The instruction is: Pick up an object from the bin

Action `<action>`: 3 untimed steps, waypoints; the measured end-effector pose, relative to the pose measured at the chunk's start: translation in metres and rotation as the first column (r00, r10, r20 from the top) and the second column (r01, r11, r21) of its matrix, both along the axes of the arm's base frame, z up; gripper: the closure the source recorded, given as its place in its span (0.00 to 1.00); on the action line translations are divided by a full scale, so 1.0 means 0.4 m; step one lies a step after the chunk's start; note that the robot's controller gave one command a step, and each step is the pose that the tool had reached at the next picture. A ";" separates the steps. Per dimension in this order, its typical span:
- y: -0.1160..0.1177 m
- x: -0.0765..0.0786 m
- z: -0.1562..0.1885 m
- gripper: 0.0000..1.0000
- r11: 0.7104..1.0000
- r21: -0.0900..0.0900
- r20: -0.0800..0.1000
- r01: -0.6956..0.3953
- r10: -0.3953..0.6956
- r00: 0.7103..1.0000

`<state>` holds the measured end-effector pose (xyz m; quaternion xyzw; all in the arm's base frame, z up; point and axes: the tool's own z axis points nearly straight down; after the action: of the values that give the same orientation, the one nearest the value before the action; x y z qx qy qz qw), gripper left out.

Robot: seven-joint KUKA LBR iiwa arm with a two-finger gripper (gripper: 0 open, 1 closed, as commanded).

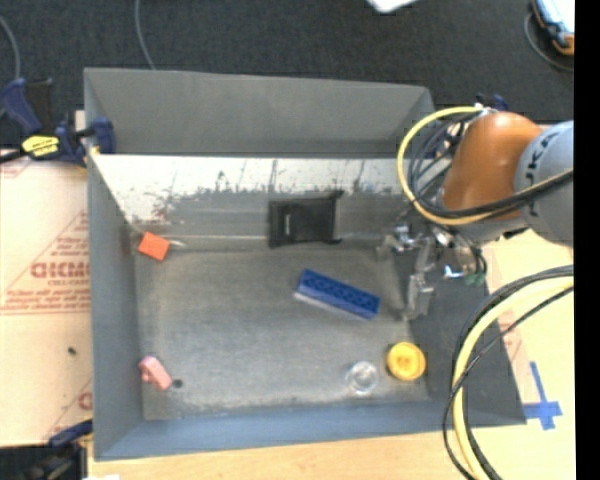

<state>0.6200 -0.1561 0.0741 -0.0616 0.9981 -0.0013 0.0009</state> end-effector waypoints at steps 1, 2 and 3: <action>0.009 -0.035 -0.006 0.00 0.987 0.001 0.007 0.161 -0.161 0.987; 0.087 -0.061 -0.007 0.00 1.000 -0.004 0.006 -0.001 0.001 1.000; 0.215 -0.090 -0.008 0.00 0.991 -0.001 0.009 -0.132 0.132 0.991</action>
Offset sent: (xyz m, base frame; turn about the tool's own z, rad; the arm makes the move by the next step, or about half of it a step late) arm -0.0368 0.0815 -0.0041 -0.2030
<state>0.5842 -0.0701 0.0710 -0.1273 0.9918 -0.0018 0.0054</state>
